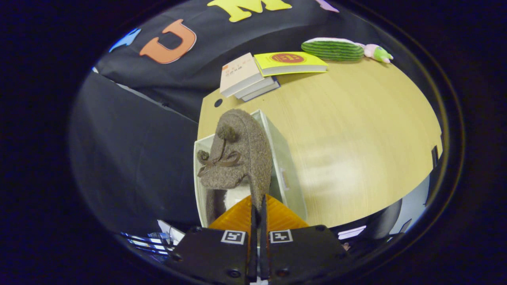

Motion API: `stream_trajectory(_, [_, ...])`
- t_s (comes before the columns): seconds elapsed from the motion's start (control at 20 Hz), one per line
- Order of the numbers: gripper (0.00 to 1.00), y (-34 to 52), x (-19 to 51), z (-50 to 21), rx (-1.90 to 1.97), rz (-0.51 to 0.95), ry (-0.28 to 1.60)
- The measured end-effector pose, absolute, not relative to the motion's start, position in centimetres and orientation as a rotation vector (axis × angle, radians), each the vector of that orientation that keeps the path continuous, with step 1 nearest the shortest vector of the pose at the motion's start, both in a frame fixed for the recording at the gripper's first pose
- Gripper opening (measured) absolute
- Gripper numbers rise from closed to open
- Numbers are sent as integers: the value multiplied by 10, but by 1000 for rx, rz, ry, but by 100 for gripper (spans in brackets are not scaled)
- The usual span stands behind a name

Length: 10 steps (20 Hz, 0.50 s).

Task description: Open the storage box then place both shoes into the box .Put the left shoe in first, then the right shoe, with the right side of both shoes facing outward in a uniform manner.

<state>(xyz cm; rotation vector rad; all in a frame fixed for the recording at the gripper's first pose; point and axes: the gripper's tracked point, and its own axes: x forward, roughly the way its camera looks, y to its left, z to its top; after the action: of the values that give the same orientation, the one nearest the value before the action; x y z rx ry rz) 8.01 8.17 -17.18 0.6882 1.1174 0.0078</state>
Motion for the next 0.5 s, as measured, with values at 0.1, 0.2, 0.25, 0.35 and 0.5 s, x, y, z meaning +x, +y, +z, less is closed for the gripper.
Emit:
stream_trajectory(0.1, [16, 84, 82, -167, 690, 22, 1100])
stream_trajectory(0.2, [21, 88, 83, -162, 701, 45, 1074])
stream_trajectory(0.25, [30, 88, 84, -159, 690, 59, 1063])
stream_trajectory(0.35, [50, 85, 83, -150, 638, 92, 1019])
stream_trajectory(0.5, [69, 77, 89, -130, 526, 93, 895])
